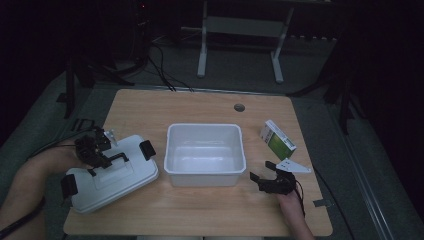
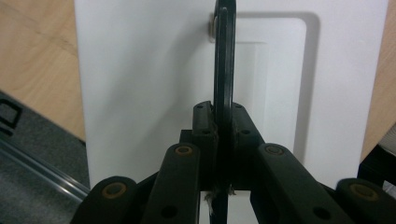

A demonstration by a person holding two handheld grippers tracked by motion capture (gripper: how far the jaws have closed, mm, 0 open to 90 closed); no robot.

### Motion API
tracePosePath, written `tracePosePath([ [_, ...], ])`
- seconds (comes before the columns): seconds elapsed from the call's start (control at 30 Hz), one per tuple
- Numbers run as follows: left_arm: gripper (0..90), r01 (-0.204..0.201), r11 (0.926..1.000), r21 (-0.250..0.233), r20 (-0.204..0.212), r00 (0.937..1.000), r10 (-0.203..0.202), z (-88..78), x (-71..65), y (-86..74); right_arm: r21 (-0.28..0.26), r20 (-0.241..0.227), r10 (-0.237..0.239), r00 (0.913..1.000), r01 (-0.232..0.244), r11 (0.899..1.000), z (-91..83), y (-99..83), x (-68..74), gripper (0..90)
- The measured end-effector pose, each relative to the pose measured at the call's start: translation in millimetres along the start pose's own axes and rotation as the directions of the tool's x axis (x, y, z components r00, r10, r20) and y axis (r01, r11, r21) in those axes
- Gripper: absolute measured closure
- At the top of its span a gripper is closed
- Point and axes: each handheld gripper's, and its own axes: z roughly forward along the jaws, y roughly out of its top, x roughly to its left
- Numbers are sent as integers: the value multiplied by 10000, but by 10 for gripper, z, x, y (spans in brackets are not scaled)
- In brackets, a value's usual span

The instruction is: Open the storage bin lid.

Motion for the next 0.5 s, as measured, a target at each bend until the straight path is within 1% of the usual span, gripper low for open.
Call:
tracePosePath([
  [0.03, 837, 0, 10000, 0, 0, 10000, 0, 0, 0, 0, 0, 0, 0, 10000, 0, 10000, 0, 0, 0, 134],
  [0.07, 837, -40, 10000, -37, 40, 10000, 40, 54, 4, 9, -6, -13, 15, 10000, -15, 10000, -1, 0, -1, 134],
  [0.1, 837, -40, 10000, -37, 40, 10000, 40, 54, 4, 9, -6, -13, 15, 10000, -15, 10000, -1, 0, -1, 134],
  [0.13, 837, 43, 10000, -32, 40, 10000, -42, 127, 14, 29, -38, -3, 85, 10000, -85, 10000, -3, -3, -8, 134],
  [0.17, 837, 63, 10000, -11, 76, 10000, -63, 145, 19, 40, -20, 3, 85, 10000, -85, 10000, -2, -4, -8, 134],
  [0.23, 837, -42, 10000, 36, 52, 10000, 42, 186, 8, 76, -2, -1, 42, 10000, -42, 10000, 4, -6, -3, 135],
  [0.27, 836, -160, 9998, 70, 42, 9999, 160, 211, 4, 105, 13, -3, 20, 10000, -20, 10000, 5, -6, -1, 134],
  [0.4, 836, -139, 9998, 132, 65, 9999, 138, 253, 16, 156, 20, -10, 3, 10000, -3, 10000, 7, -7, 0, 134],
  [0.5, 836, -111, 9999, 105, 183, 9998, 109, 322, 38, 189, -11, -15, 25, 10000, -25, 10000, 3, -8, -6, 134],
])
